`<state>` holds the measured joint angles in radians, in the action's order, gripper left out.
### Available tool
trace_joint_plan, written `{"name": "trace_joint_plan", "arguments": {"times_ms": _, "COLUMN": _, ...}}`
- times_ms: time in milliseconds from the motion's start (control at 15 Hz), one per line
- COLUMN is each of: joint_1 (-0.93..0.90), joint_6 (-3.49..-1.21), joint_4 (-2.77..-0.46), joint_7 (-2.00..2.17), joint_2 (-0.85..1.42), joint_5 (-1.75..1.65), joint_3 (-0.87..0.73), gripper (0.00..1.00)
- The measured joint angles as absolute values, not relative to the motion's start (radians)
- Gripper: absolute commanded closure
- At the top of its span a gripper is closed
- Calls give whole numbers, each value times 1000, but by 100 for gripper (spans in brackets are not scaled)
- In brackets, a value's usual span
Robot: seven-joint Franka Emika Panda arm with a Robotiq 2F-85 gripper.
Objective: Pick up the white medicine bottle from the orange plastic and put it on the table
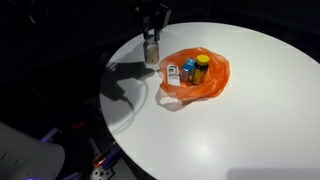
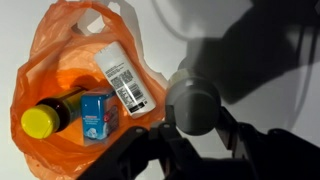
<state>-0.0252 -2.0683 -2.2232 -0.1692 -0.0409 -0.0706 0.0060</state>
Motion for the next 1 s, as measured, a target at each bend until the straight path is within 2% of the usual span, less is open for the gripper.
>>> {"name": "trace_joint_plan", "arguments": {"times_ms": 200, "joint_1": -28, "joint_6": -2065, "joint_4": -2234, "joint_7": -183, "joint_2": -35, "joint_5": -71, "joint_3": 9, "gripper": 56}}
{"name": "trace_joint_plan", "arguments": {"times_ms": 267, "joint_1": -28, "joint_6": -2065, "joint_4": -2234, "joint_7": -184, "joint_2": -35, "joint_5": -71, "joint_3": 9, "gripper": 81}}
{"name": "trace_joint_plan", "arguments": {"times_ms": 867, "joint_1": -30, "joint_6": -2147, "joint_4": -2246, "joint_7": -185, "joint_2": 23, "joint_5": -72, "joint_3": 17, "gripper": 81}}
{"name": "trace_joint_plan", "arguments": {"times_ms": 1000, "joint_1": -30, "joint_6": -2190, "joint_4": -2253, "joint_7": -185, "joint_2": 44, "joint_5": -72, "joint_3": 19, "gripper": 29}}
